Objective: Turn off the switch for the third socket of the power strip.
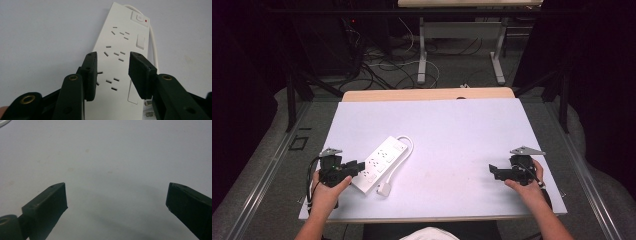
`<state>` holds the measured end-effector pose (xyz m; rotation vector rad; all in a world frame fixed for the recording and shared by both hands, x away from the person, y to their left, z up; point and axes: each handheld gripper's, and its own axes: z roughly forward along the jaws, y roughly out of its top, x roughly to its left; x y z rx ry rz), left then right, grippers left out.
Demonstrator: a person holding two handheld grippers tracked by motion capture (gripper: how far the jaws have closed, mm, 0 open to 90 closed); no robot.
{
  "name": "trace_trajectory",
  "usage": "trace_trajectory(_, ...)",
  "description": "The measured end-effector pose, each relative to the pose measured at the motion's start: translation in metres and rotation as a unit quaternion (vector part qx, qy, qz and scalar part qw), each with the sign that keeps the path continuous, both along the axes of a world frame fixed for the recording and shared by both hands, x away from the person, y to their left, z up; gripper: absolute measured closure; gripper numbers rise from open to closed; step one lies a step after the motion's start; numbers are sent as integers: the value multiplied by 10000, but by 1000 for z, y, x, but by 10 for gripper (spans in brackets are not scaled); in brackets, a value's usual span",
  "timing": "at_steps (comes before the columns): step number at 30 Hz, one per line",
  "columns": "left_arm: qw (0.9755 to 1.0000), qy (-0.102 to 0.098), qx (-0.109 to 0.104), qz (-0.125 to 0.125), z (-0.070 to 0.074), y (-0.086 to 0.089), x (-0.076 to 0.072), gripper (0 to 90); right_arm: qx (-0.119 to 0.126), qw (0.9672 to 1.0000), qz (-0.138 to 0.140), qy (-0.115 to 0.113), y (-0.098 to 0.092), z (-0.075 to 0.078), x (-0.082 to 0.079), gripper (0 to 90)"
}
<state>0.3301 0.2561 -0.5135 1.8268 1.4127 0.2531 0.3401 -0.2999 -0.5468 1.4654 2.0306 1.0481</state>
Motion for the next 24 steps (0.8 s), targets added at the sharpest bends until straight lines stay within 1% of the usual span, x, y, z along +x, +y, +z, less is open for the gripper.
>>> trace_trajectory(8, 10000, -4, -5, -29, 0, -1, 0, 593, 6, 10000, 1, 10, 0, 0, 0, 29)
trace_trajectory(10, 10000, 5, -13, -76, 1, -1, 0, 592, 22, 10000, -10, 16, 0, 0, 0, 29)
trace_trajectory(13, 9999, -94, -26, -101, 2, -3, -1, 586, 21, 10000, -16, 2, 0, 0, 0, 28)
trace_trajectory(14, 9999, -117, -42, -117, 2, -3, -2, 582, 20, 10000, -16, 5, 0, 0, 0, 29)
trace_trajectory(15, 9998, -99, -42, -144, 3, -4, -2, 582, 20, 10000, -16, 5, 0, 0, 0, 29)
trace_trajectory(17, 9997, -149, -16, -190, 2, -6, -2, 569, 28, 10000, -17, 11, 0, 0, 0, 29)
trace_trajectory(18, 9997, -184, -41, -181, 2, -7, -2, 564, 27, 10000, -16, 4, 0, 1, -1, 28)
trace_trajectory(20, 9995, -224, -10, -222, 2, -8, -2, 548, 22, 10000, -15, -15, -1, 1, -1, 28)
trace_trajectory(24, 9989, -365, 24, -280, 2, -12, -3, 520, 38, 10000, -22, 4, -1, 1, -1, 29)
